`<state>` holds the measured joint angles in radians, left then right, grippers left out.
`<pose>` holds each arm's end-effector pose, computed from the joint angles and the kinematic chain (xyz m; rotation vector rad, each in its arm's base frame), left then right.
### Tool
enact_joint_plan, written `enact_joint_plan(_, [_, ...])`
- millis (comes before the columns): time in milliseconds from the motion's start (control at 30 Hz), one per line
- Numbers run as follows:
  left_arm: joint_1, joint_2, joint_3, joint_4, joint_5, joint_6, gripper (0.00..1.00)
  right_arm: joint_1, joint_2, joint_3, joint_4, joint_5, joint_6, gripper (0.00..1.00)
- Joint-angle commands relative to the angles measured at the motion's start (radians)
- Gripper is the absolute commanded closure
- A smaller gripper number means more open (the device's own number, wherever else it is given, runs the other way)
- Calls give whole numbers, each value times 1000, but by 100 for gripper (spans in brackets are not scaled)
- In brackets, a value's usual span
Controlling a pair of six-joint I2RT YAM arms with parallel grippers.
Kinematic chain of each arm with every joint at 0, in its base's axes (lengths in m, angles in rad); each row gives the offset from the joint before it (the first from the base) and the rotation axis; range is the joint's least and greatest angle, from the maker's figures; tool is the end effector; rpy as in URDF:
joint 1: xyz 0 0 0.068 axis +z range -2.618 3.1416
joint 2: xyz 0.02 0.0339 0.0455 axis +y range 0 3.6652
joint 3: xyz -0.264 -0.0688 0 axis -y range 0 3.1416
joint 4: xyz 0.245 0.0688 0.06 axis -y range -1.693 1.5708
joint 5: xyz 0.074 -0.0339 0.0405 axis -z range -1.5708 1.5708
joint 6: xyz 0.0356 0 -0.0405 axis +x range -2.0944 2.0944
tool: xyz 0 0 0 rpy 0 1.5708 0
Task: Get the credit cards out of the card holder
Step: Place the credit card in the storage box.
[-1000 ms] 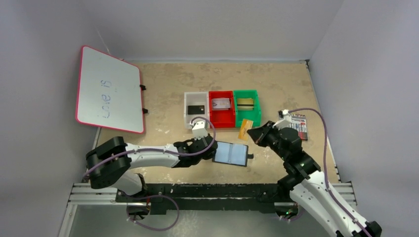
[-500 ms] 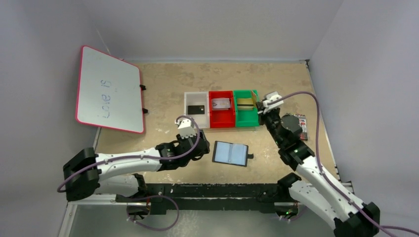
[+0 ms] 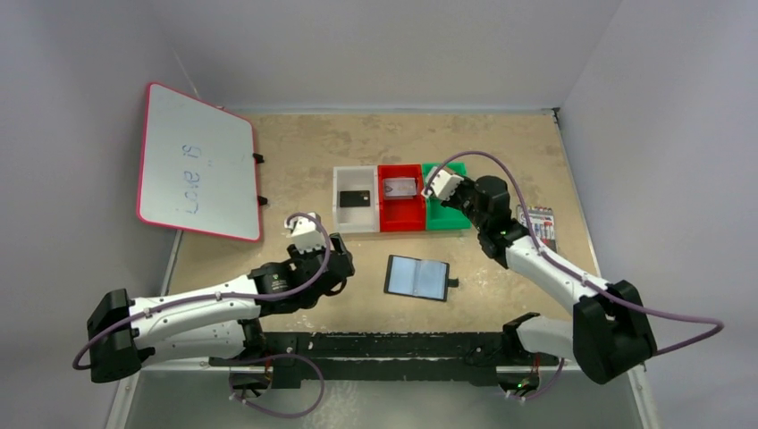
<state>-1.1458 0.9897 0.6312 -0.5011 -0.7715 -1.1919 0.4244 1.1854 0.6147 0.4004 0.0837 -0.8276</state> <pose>0.1012 -0.1633 0.2290 -0.3732 2.1387 -0.3927 0.2448 0.1073 0.2577 -0.9773 1.4574 -0.3679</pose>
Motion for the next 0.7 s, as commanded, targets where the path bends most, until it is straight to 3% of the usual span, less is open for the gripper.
enact_joint_plan(0, [3,-40,1,-63,-61,-6,31,-46,63,110,-40,-147,-143,100])
enact_joint_plan(233, [3,-78,3,-117,-101,-12,24,-105,143,191,-170,-354,-222,100])
enact_joint_plan(400, [5,-60,31,-174,-125,-40,21,-118,240,274,-256,-339,-260,100])
enact_joint_plan(667, [5,-77,27,-186,-126,-38,19,-138,324,306,-256,-309,-307,100])
